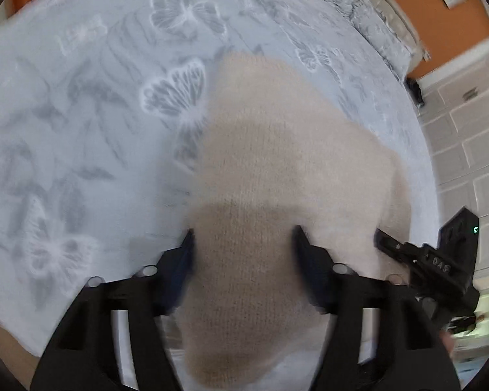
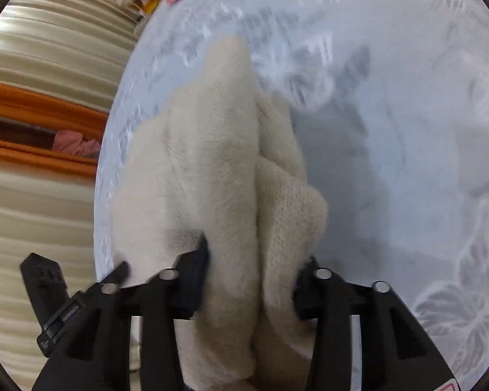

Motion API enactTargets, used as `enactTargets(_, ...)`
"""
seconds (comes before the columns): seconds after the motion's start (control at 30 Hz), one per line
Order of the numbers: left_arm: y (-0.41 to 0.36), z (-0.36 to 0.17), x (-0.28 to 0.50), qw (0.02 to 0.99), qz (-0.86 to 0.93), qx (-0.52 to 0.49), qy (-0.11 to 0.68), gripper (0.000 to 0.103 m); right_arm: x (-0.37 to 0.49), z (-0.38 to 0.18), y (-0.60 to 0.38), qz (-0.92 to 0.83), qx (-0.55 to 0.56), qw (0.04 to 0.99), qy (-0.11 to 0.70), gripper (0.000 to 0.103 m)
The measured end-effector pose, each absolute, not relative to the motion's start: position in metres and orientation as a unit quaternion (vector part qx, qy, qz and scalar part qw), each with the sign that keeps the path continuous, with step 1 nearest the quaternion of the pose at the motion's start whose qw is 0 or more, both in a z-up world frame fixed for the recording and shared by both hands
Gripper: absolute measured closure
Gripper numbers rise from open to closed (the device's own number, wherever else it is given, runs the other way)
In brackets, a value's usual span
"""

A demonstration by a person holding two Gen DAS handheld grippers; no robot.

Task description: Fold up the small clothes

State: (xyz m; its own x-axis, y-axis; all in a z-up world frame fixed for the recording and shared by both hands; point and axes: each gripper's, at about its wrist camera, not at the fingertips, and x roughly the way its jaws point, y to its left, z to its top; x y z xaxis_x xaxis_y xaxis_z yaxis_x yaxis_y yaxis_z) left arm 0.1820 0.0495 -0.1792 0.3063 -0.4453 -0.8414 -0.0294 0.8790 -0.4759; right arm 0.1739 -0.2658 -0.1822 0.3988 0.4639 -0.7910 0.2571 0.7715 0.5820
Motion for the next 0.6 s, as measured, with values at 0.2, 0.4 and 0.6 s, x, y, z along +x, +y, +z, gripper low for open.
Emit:
enactTargets(0.2,0.025,-0.123,0.179,0.82,-0.189,-0.17,0.513,0.072,0.158,-0.098,-0.266,0.071,0.261,0.845,0.461,0.077)
enactTargets(0.4,-0.02,-0.143,0.176,0.827,-0.145,-0.067,0.539,0.062,0.169,-0.174,-0.289,0.006,0.246,0.791,0.56,0.058)
enactTargets(0.6,-0.023,-0.095,0.142,0.863,-0.119,0.008,0.492,0.05,0.111,-0.09,-0.274,-0.001,0.211,0.86,0.464,0.056)
